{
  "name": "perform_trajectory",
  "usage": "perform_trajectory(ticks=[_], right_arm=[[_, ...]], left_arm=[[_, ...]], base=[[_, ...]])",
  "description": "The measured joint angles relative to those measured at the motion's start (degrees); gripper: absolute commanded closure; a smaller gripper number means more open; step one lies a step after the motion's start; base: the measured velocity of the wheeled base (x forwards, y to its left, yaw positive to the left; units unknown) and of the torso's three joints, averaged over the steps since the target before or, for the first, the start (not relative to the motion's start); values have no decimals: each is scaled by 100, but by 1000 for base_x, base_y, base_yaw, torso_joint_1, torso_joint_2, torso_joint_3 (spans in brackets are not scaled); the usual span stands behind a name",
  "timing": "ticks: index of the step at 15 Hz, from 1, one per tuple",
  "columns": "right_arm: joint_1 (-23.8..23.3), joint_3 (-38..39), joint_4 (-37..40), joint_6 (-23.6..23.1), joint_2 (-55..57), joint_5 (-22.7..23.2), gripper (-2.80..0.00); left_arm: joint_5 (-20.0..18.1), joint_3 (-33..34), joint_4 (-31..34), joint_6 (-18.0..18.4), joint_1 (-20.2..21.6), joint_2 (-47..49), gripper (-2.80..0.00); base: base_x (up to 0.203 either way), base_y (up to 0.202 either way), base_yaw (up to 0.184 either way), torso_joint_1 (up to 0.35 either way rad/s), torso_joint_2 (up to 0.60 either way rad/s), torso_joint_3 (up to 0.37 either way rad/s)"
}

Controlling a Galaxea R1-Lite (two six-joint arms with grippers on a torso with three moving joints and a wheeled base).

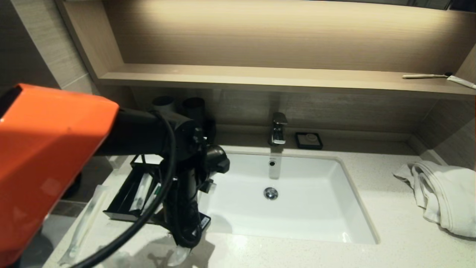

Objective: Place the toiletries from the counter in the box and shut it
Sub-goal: Place the bathroom toiletry into the drawer

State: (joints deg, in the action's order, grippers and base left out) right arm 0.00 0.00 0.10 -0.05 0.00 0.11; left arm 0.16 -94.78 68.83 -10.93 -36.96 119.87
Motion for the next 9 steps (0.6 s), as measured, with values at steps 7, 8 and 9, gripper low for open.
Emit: perform_trajectory(ticks=[7, 8, 9], right_arm=[[0, 0, 0, 5, 0, -4, 0], [0, 0, 0, 5, 0, -4, 0], [0, 0, 0, 5, 0, -3, 0]], left_arm=[[-58, 26, -797, -679, 1151, -596, 0], [-52, 113, -1029, -819, 1228, -628, 0], [-41, 222, -1248, -924, 1278, -641, 0]], base=[[0, 0, 0, 0, 0, 0], [0, 0, 0, 0, 0, 0], [0, 0, 0, 0, 0, 0]])
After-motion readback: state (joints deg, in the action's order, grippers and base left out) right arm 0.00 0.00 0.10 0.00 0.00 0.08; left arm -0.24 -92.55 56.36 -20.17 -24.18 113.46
